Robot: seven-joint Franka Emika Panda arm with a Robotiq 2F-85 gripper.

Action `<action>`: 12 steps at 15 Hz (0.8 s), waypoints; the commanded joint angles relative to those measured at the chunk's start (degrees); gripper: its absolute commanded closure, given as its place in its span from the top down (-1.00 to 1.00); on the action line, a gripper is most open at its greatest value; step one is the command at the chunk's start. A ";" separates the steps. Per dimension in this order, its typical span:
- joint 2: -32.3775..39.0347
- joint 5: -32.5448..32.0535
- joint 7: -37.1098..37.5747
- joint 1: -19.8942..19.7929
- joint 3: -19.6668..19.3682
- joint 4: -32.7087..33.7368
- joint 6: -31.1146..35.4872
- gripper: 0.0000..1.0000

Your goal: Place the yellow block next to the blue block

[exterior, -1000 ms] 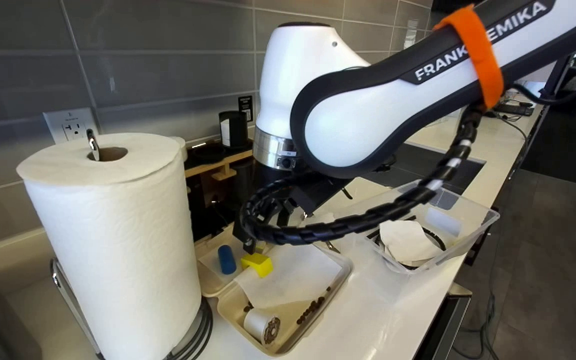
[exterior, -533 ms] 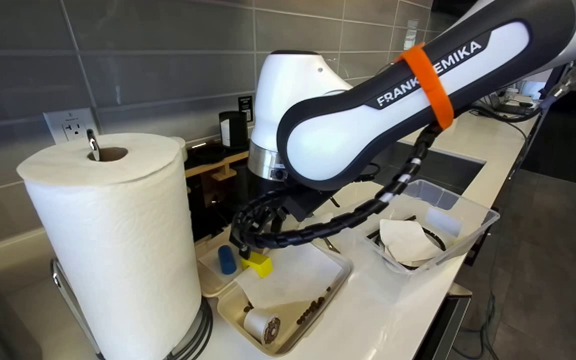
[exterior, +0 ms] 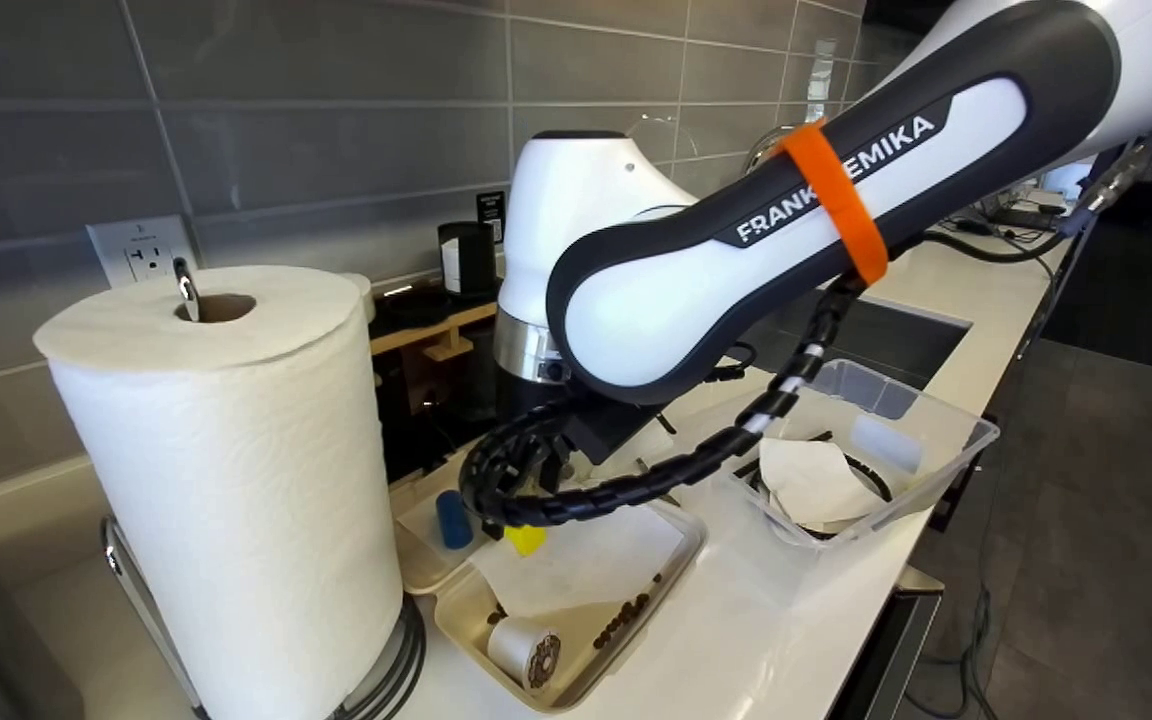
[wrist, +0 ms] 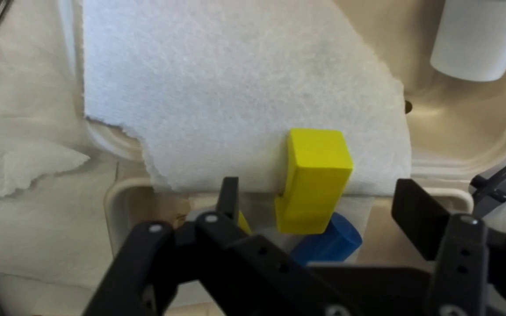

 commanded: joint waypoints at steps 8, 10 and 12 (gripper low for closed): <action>1.78 1.59 0.16 1.86 -1.26 1.22 -0.46 0.32; 1.82 1.61 0.31 2.00 -1.37 1.26 -0.41 0.25; 1.80 1.53 0.43 2.15 -1.44 1.29 -0.31 0.12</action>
